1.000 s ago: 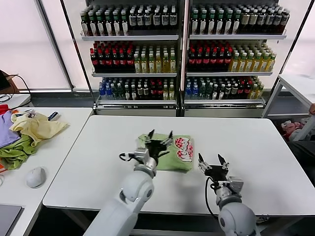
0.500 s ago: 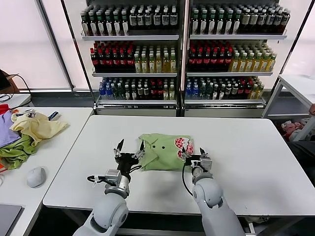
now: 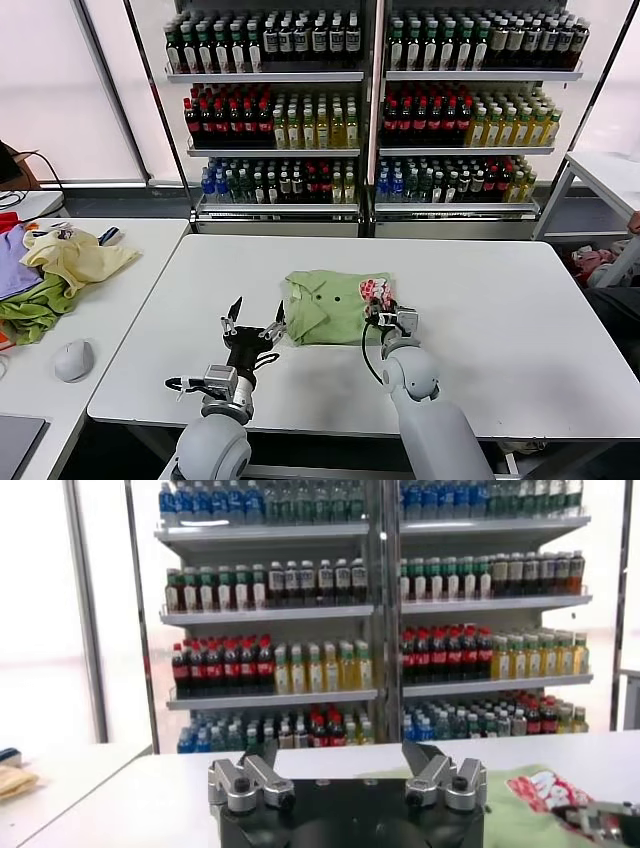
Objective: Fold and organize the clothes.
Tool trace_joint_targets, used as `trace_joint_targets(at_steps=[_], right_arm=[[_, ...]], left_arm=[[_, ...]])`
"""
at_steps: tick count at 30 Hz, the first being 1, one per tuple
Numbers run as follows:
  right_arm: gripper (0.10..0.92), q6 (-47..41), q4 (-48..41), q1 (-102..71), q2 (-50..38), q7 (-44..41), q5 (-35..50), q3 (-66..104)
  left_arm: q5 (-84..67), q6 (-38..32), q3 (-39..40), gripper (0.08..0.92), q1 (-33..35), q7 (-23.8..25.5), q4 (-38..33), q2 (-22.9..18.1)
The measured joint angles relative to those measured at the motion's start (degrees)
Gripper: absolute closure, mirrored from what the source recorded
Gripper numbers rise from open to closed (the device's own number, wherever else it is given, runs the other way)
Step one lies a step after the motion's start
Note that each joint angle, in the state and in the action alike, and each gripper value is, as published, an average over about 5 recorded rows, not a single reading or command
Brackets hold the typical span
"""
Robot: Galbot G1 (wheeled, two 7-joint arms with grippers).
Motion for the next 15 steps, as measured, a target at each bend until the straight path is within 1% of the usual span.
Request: trace_joint_targets(at_steps=[6, 9, 12, 15], right_arm=[[0.799, 0.31, -1.6, 1.5, -2.78, -1.25, -1.04, 0.42], [0.865, 0.91, -2.46, 2.27, -4.95, -2.37, -2.15, 0.9], [0.891, 2.44, -3.1, 2.7, -7.46, -4.09, -3.54, 1.56], [0.869, 4.9, -3.17, 2.64, -9.81, -6.0, -4.79, 2.19]], left_arm=[[0.37, -0.03, -0.16, 0.177, 0.87, 0.07, -0.34, 0.36], [0.7, -0.03, -0.14, 0.177, 1.23, 0.17, -0.5, 0.44], [1.1, -0.02, -0.06, 0.177, 1.43, 0.25, -0.74, 0.43], [1.51, -0.01, 0.03, 0.177, 1.47, 0.35, -1.12, 0.31]])
